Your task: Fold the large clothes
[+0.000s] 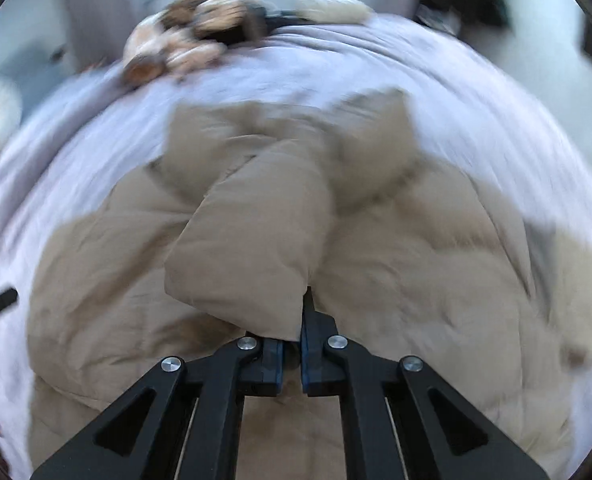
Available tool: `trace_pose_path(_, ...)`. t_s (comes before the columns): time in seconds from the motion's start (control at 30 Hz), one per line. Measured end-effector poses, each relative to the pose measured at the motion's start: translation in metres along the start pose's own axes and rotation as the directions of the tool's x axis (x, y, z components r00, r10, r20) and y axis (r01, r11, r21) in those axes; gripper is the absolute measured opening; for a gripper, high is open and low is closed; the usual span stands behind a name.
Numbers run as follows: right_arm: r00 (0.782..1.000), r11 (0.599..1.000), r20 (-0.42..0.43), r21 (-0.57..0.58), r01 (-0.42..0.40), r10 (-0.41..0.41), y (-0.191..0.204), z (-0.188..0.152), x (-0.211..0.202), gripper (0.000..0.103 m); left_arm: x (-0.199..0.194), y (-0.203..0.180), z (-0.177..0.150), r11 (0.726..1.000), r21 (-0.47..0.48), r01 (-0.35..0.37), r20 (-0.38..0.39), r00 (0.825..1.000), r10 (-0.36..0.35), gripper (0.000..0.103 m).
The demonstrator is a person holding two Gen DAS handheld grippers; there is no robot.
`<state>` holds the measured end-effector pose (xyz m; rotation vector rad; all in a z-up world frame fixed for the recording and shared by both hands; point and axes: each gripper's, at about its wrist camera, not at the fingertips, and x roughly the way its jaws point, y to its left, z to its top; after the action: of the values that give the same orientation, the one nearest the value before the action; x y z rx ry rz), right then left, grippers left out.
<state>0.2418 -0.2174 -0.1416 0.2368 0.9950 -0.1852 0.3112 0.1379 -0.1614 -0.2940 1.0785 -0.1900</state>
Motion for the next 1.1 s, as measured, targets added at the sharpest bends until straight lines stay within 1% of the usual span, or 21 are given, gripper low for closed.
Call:
trace_pose_path(0.07,1.0,0.997,-0.025,0.076,0.002,0.0,-0.03,-0.01,-0.002,0.006,0.015,0.011,0.008,0.995,-0.053,0.082,-0.044,0.995,-0.084,0.09)
trace_pose_path(0.1,0.999,0.995,-0.04,0.104,0.006,-0.002,-0.041,-0.015,-0.002,0.006,0.022,0.012,0.011,0.992,-0.073,0.106,-0.061,0.992,-0.11,0.09)
trace_pose_path(0.17,0.996,0.983,-0.077,0.178,-0.039,0.054,-0.062,-0.026,0.003,0.006,0.042,0.017,0.017,0.981,-0.13,0.145,-0.109,0.981,-0.16,0.09)
trace_pose_path(0.2,0.993,0.977,-0.09,0.205,-0.061,0.08,-0.068,-0.03,0.005,0.006,0.051,0.017,0.019,0.974,-0.152,0.167,-0.131,0.974,-0.187,0.09)
trace_pose_path(0.23,0.989,0.967,-0.098,0.24,-0.087,0.114,-0.074,-0.035,0.008,0.006,0.063,0.013,0.021,0.963,-0.182,0.2,-0.158,0.96,-0.229,0.09)
trace_pose_path(0.27,0.987,0.961,-0.098,0.257,-0.099,0.128,-0.077,-0.037,0.01,0.006,0.069,0.008,0.021,0.956,-0.194,0.218,-0.169,0.953,-0.252,0.09)
trace_pose_path(0.33,0.987,0.958,-0.095,0.267,-0.103,0.133,-0.078,-0.04,0.01,0.006,0.075,-0.003,0.021,0.952,-0.19,0.239,-0.177,0.946,-0.272,0.088)
trace_pose_path(0.37,0.987,0.957,-0.095,0.27,-0.103,0.133,-0.077,-0.04,0.012,0.006,0.077,-0.01,0.02,0.953,-0.174,0.247,-0.181,0.943,-0.278,0.07)
trace_pose_path(0.4,0.986,0.957,-0.097,0.273,-0.102,0.133,-0.076,-0.039,0.015,0.006,0.078,-0.011,0.019,0.951,-0.169,0.259,-0.187,0.939,-0.289,0.056)
trace_pose_path(0.43,0.986,0.956,-0.1,0.277,-0.102,0.134,-0.076,-0.038,0.016,0.006,0.08,-0.014,0.019,0.946,-0.166,0.278,-0.204,0.929,-0.309,0.028)
trace_pose_path(0.47,0.986,0.955,-0.1,0.278,-0.102,0.134,-0.076,-0.041,0.014,0.006,0.079,-0.015,0.02,0.948,-0.158,0.277,-0.211,0.928,-0.307,0.016)
trace_pose_path(0.53,0.985,0.955,-0.103,0.277,-0.103,0.136,-0.076,-0.042,0.014,0.006,0.075,-0.016,0.024,0.966,-0.092,0.24,-0.198,0.947,-0.254,0.006)
trace_pose_path(0.6,0.983,0.953,-0.106,0.281,-0.112,0.147,-0.076,-0.044,0.013,0.006,0.07,-0.01,0.029,0.977,-0.061,0.205,-0.176,0.961,-0.213,0.006)
trace_pose_path(0.67,0.981,0.951,-0.111,0.285,-0.123,0.16,-0.072,-0.043,0.015,0.006,0.065,0.001,0.036,0.985,-0.074,0.154,-0.145,0.976,-0.164,0.006)
trace_pose_path(0.77,0.982,0.954,-0.112,0.278,-0.116,0.152,-0.065,-0.045,0.016,0.006,0.048,0.01,0.041,0.991,-0.064,0.116,-0.112,0.986,-0.123,0.006)
trace_pose_path(0.83,0.981,0.952,-0.116,0.284,-0.115,0.153,-0.068,-0.046,0.014,0.006,0.028,0.003,0.039,0.992,-0.015,0.127,-0.099,0.987,-0.128,0.006)
trace_pose_path(0.9,0.979,0.944,-0.122,0.309,-0.12,0.164,-0.075,-0.046,0.012,0.006,0.007,-0.005,0.028,0.988,0.051,0.146,-0.084,0.986,-0.141,0.006)
trace_pose_path(0.93,0.978,0.939,-0.124,0.321,-0.122,0.17,-0.078,-0.046,0.011,0.006,-0.006,-0.012,0.017,0.981,0.093,0.17,-0.087,0.983,-0.162,0.006)
trace_pose_path(0.97,0.976,0.936,-0.127,0.329,-0.127,0.177,-0.08,-0.045,0.011,0.006,-0.014,-0.016,0.009,0.976,0.118,0.183,-0.099,0.98,-0.172,0.006)
trace_pose_path(1.03,0.976,0.936,-0.131,0.329,-0.125,0.176,-0.079,-0.045,0.011,0.006,-0.029,-0.024,-0.02,0.963,0.174,0.207,-0.151,0.972,-0.182,0.006)
trace_pose_path(1.1,0.975,0.936,-0.131,0.326,-0.128,0.179,-0.078,-0.045,0.011,0.006,-0.038,-0.028,-0.049,0.952,0.187,0.241,-0.212,0.956,-0.2,0.006)
